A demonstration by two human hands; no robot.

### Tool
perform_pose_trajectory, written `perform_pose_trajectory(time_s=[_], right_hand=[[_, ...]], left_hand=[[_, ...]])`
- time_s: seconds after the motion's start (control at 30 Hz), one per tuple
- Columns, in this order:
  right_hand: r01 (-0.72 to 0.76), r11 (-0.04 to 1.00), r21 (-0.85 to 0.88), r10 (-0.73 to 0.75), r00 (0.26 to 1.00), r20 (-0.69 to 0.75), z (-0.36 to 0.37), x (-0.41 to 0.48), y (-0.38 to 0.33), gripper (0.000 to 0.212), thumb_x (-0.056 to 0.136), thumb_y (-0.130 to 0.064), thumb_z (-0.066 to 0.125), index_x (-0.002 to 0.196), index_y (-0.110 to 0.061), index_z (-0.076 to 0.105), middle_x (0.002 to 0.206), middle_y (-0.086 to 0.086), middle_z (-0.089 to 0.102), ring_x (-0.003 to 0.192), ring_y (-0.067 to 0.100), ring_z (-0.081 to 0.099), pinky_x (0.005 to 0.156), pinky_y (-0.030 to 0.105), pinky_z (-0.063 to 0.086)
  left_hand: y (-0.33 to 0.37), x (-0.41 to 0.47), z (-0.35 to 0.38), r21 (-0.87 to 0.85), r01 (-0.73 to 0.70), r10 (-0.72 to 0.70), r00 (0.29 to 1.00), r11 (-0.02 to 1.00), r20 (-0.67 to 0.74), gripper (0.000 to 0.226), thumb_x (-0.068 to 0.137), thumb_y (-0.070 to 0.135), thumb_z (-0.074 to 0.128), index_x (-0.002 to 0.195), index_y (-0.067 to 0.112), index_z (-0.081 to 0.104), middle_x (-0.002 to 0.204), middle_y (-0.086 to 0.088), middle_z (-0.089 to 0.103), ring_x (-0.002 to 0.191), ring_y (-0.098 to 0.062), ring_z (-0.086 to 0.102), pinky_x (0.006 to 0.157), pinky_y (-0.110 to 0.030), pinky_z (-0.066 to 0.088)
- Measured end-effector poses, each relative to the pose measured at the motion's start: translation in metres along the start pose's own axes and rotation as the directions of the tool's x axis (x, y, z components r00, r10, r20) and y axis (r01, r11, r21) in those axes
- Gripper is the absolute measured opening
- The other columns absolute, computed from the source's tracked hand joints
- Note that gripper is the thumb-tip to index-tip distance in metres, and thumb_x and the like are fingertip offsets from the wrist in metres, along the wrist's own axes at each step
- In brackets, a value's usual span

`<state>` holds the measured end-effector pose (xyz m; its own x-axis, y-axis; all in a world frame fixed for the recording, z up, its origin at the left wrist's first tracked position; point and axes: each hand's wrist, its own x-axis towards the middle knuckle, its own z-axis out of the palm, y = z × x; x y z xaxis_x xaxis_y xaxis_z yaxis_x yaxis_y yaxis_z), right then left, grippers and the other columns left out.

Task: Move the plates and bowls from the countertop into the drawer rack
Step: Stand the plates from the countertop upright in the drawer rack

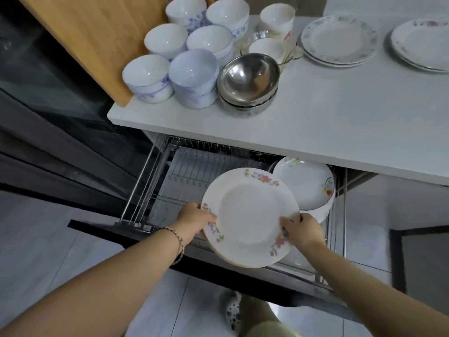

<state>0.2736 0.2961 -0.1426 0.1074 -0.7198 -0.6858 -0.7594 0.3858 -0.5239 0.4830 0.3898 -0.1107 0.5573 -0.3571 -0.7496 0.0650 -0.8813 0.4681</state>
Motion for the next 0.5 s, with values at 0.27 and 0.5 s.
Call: perform_pose_trajectory(time_s=[0.27,0.5], right_hand=[[-0.105,0.994,0.025,0.105,0.994,0.001,0.087,0.077,-0.028,0.036,0.093,-0.015,0.043,0.126,-0.003,0.052,0.117,0.016,0.063,0.094,0.029,0.056,0.082,0.032,0.044],[-0.251,0.957,0.144,0.261,0.964,-0.055,0.162,0.146,-0.027,0.029,0.091,-0.015,0.049,0.118,-0.005,0.055,0.095,0.012,0.065,0.072,0.025,0.055,0.055,0.024,0.037]], left_hand=[[-0.005,0.128,-0.016,0.044,0.083,-0.083,0.996,0.996,-0.013,0.025,0.085,0.003,0.064,0.109,0.001,0.062,0.109,-0.015,0.068,0.087,-0.026,0.064,0.078,-0.03,0.055],[-0.014,0.243,-0.01,0.177,0.06,-0.065,0.997,0.982,0.027,0.028,0.085,0.006,0.063,0.113,0.0,0.06,0.112,-0.015,0.066,0.093,-0.025,0.063,0.083,-0.032,0.054]])
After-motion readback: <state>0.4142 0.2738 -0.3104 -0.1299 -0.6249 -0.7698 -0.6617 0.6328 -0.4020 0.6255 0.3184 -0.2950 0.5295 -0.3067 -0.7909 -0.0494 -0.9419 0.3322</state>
